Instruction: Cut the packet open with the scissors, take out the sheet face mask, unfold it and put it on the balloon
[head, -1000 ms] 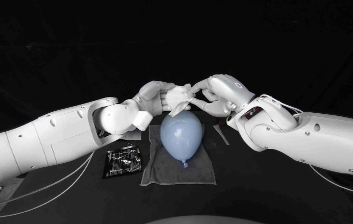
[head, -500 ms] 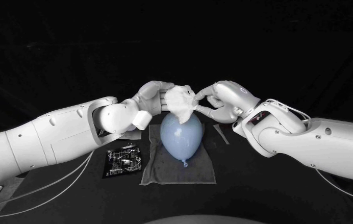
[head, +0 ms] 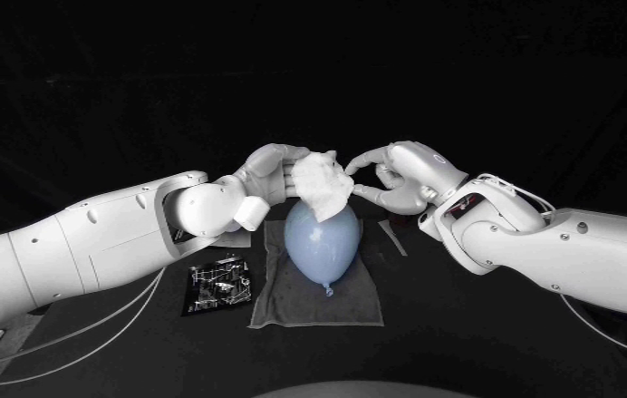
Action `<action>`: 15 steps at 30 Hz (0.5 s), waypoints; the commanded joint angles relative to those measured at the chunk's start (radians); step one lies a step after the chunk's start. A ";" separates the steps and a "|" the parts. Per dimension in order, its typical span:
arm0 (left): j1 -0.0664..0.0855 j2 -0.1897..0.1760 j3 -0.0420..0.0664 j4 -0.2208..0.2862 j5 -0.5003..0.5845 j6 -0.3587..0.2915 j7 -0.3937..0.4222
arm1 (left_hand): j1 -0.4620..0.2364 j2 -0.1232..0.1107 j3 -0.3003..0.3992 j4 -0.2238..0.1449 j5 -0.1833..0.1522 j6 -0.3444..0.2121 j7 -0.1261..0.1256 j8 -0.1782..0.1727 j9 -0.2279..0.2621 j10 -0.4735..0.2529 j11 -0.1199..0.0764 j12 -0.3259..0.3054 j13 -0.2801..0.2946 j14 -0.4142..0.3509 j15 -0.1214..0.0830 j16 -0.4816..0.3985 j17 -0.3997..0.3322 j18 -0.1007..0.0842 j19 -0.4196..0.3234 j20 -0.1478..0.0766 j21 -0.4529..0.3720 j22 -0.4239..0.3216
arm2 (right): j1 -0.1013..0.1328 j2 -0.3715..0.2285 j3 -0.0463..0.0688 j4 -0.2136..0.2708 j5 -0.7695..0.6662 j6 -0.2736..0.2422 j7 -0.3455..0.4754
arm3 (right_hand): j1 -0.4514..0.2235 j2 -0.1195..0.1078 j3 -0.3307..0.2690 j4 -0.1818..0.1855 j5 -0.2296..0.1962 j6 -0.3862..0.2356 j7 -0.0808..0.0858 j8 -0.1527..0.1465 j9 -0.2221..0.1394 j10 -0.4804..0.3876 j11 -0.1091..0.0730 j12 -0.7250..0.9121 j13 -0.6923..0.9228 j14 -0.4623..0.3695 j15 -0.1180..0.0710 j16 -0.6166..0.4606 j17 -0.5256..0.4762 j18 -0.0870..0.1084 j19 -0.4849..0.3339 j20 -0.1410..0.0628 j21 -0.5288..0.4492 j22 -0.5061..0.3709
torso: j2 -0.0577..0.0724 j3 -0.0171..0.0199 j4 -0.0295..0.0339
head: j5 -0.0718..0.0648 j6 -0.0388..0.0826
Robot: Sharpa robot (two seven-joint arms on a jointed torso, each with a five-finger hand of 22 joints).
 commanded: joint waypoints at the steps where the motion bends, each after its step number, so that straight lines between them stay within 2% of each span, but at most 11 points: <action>1: 0.002 0.001 0.002 0.001 -0.011 0.022 0.001 | 0.013 -0.002 -0.001 0.009 -0.001 0.008 0.063 -0.004 0.001 0.011 -0.002 -0.001 -0.001 0.009 -0.002 0.004 0.001 0.016 0.015 -0.004 0.005 0.000 | 0.000 -0.007 0.000 -0.007 0.017 -0.018 0.022 | 0.010 -0.013 -0.006 -0.003 0.002 -0.006 0.001 -0.008 -0.003 0.038 0.009 -0.006 0.186 0.106 0.009 0.004 0.263 0.012 -0.004 0.007 -0.006 0.103 | 0.000 0.0010 -0.0007 | -0.002 -0.001; 8: 0.002 0.001 0.002 0.000 -0.014 0.027 0.004 | 0.014 0.004 -0.006 0.029 -0.001 0.011 0.060 -0.005 0.003 0.017 -0.005 -0.001 -0.001 0.021 -0.006 0.007 0.003 0.015 0.032 -0.009 0.007 -0.002 | -0.001 -0.028 0.000 -0.011 0.037 -0.011 0.050 | 0.025 -0.013 -0.005 -0.007 0.002 -0.001 0.002 -0.010 -0.005 0.038 0.010 -0.005 0.186 0.106 0.010 0.004 0.263 0.012 -0.003 0.011 -0.004 0.105 | 0.000 0.0005 -0.0005 | -0.007 -0.003; 12: 0.002 0.000 0.001 0.000 -0.015 0.029 0.008 | 0.016 0.006 -0.010 0.038 -0.001 0.016 0.056 -0.003 0.005 0.024 -0.008 0.000 0.000 0.040 -0.011 0.014 0.007 0.015 0.036 -0.012 0.003 -0.003 | -0.001 -0.040 0.000 -0.012 0.054 -0.018 0.062 | 0.030 -0.005 -0.002 -0.005 0.002 0.012 0.000 -0.008 -0.004 0.041 0.009 0.001 0.189 0.106 0.010 0.004 0.263 0.011 0.001 0.013 0.001 0.110 | 0.000 0.0010 -0.0007 | -0.008 -0.004; 15: 0.002 0.000 0.001 0.000 -0.015 0.030 0.010 | 0.017 0.007 -0.012 0.042 -0.001 0.020 0.054 -0.001 0.006 0.029 -0.010 0.001 0.000 0.046 -0.012 0.017 0.008 0.015 0.035 -0.012 -0.001 -0.004 | -0.001 -0.045 0.000 -0.014 0.076 -0.034 0.072 | 0.035 0.012 0.005 0.002 0.004 0.032 -0.004 -0.003 -0.004 0.047 0.005 0.013 0.195 0.106 0.008 0.004 0.263 0.008 0.009 0.013 0.014 0.120 | -0.001 0.0009 -0.0006 | -0.011 -0.004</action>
